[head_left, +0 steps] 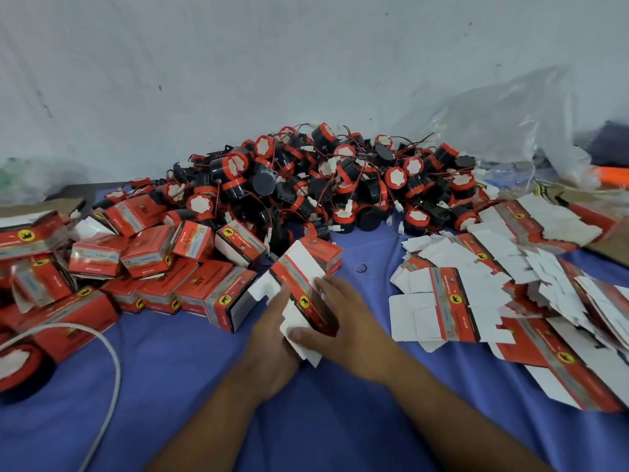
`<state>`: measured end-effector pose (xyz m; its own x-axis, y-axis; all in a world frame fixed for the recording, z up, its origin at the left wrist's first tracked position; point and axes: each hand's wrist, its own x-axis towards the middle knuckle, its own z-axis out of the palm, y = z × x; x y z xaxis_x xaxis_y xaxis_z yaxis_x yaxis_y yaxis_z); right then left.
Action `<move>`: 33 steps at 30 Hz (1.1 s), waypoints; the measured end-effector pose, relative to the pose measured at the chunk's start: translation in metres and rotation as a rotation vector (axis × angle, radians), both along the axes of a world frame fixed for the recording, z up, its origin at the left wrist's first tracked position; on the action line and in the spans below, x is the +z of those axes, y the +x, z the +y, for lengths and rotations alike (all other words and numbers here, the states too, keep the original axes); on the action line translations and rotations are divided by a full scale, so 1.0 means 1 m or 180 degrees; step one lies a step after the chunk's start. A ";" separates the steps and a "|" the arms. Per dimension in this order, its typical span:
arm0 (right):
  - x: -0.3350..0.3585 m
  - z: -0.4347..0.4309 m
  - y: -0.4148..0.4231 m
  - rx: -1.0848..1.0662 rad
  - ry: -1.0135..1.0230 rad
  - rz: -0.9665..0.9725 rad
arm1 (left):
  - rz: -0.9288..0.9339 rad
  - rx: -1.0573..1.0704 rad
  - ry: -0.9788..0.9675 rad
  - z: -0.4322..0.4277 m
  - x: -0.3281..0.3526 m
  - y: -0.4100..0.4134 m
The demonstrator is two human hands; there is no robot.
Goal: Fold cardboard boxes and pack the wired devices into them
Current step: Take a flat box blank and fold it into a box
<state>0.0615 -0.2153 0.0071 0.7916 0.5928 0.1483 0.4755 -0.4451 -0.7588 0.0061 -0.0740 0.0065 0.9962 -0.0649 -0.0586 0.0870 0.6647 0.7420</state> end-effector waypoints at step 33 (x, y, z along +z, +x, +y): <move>0.033 -0.014 0.009 0.0357 0.1305 0.1066 | -0.1380 0.0725 0.2347 0.026 0.002 0.000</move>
<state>0.0701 -0.2293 0.0406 0.7705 0.6228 0.1356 0.2053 -0.0411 -0.9778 0.0063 -0.0475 0.0090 0.9246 0.0430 0.3784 -0.3775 -0.0290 0.9256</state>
